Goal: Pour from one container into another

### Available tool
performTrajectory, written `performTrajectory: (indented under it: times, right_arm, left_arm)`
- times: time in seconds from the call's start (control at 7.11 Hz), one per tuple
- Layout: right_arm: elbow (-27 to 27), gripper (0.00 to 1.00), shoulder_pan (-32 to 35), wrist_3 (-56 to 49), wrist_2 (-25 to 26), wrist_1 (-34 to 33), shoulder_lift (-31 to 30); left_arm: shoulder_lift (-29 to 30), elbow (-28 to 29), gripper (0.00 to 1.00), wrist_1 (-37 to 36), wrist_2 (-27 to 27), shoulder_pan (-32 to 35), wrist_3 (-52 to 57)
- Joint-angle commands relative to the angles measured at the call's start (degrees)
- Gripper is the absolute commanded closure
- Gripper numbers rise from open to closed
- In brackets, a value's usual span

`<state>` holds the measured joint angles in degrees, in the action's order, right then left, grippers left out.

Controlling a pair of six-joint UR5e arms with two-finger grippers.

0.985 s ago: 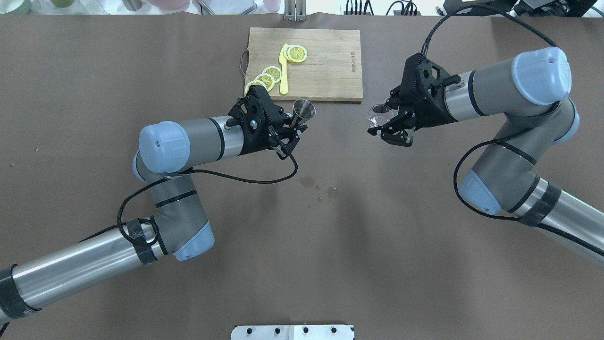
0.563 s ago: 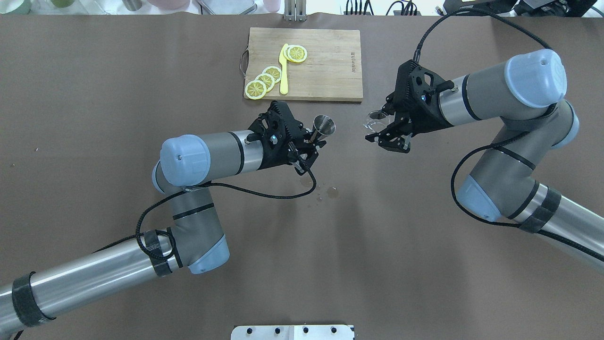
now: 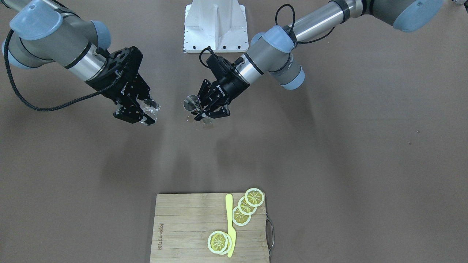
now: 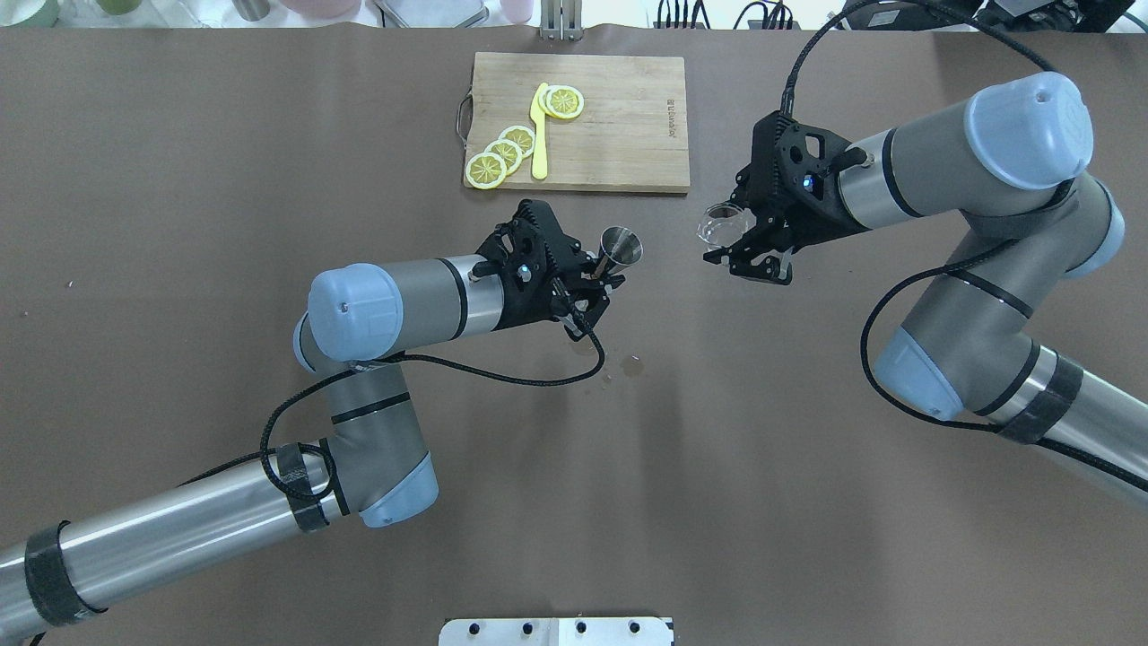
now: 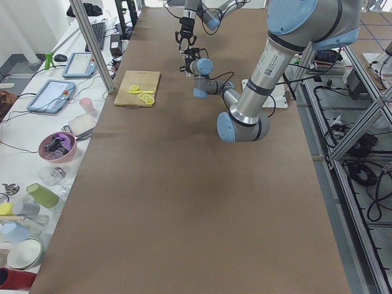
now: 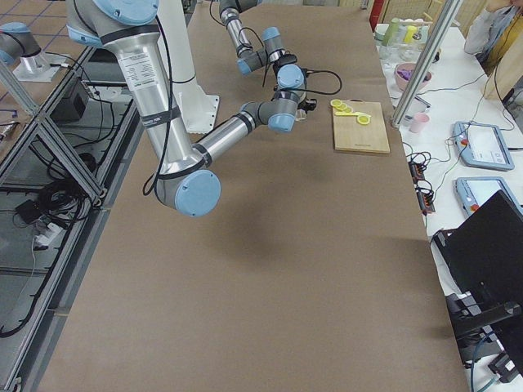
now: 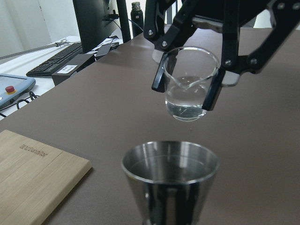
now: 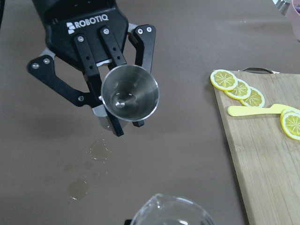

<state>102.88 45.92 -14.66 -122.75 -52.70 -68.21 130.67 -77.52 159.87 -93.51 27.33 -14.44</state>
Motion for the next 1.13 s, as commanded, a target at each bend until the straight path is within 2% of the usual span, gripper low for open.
performTrajectory:
  times: [0.0,0.42,0.98]
  right_arm:
    - [2.93,1.0,-1.0,-3.18,-0.03,-6.07,0.88]
    - [3.73,1.0,-1.8,-7.04,-0.56,-13.72,4.66]
    - [3.64,1.0,-2.15,-9.33,-1.09,-19.89,8.18]
  left_arm:
    - [-0.06,0.0,1.0,0.0,0.0,0.0,0.03]
    - [-0.15,-0.09,1.0,0.0,0.0,0.0,0.12]
    - [-0.15,-0.35,1.0,-0.09,-0.44,0.0,0.2]
